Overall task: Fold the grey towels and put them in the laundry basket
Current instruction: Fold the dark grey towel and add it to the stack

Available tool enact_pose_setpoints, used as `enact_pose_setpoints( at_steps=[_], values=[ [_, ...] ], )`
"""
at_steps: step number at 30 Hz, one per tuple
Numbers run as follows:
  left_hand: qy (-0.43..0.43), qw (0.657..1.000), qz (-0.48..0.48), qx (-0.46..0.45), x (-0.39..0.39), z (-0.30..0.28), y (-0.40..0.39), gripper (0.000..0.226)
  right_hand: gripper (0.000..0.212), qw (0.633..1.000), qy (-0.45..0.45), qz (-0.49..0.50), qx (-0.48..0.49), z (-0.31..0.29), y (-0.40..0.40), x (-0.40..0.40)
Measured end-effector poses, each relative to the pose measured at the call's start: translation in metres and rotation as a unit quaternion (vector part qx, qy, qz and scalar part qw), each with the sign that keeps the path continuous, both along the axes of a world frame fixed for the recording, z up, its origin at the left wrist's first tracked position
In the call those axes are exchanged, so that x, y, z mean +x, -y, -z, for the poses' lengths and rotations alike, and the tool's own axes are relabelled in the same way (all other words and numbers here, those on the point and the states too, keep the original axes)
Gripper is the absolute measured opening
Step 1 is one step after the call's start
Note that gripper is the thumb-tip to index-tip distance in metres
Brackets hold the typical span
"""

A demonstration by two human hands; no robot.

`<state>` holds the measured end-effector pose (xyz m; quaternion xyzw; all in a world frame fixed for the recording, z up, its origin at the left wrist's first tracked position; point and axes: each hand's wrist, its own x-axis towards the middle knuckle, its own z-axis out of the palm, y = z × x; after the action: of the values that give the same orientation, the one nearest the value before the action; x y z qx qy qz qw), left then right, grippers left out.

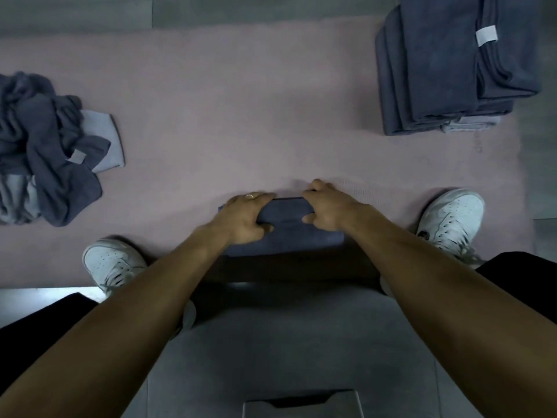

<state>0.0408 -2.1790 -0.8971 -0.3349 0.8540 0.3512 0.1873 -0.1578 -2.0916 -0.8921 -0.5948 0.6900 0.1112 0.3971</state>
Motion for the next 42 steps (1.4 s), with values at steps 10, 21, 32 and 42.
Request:
enact_pose_setpoints(
  at_steps=[10,21,32,42],
  values=[
    [0.165,0.984,0.07,0.0,-0.036,0.01,0.01,0.081,0.055,0.999,-0.009,0.004,0.05,0.003,0.004,0.003],
    [0.153,0.984,0.074,-0.057,-0.029,-0.008,-0.012,0.082,0.054,0.999,0.012,0.049,-0.012,-0.013,-0.019,0.01],
    [0.094,0.987,0.103,-0.084,-0.013,-0.024,-0.028,0.063,0.045,0.997,-0.032,-0.017,-0.061,-0.025,-0.046,0.012],
    [-0.082,0.961,0.123,-0.234,-0.022,-0.085,-0.043,0.056,0.06,0.97,-0.119,-0.07,-0.201,-0.087,-0.065,-0.008]
  ],
)
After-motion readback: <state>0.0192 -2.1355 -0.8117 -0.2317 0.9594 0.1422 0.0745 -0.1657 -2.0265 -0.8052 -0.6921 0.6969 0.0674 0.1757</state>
